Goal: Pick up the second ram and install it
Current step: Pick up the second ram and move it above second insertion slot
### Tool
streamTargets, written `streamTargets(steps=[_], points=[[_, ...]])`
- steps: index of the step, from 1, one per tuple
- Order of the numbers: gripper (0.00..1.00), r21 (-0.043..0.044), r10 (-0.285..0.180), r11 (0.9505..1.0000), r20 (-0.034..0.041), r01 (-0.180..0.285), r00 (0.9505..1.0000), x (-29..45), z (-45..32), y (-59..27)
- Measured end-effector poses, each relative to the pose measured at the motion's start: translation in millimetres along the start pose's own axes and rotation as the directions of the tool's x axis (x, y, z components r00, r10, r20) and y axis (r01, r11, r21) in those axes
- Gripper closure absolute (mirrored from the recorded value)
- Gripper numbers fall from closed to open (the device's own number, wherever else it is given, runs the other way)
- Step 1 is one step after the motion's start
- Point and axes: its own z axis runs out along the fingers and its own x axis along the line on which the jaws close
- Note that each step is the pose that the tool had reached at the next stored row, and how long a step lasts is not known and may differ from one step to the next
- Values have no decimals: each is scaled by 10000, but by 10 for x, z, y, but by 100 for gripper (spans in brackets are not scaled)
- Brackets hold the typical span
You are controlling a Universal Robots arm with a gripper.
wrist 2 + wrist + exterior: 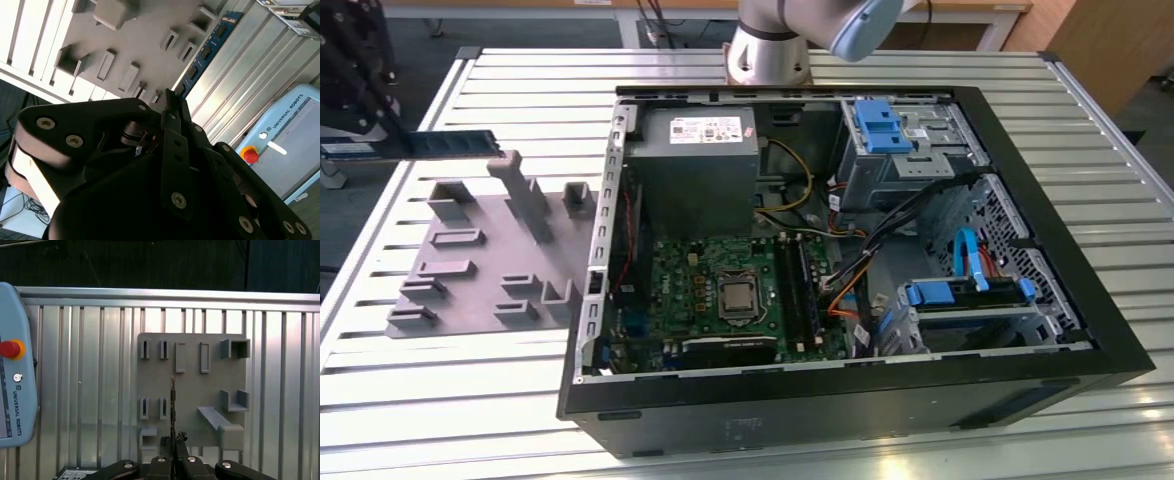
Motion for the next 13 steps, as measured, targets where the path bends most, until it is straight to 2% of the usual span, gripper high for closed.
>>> streamTargets(steps=[7,13], points=[[86,1,0,10000,1,0,10000,2,4,-315],[86,1,0,10000,1,0,10000,3,6,-540]])
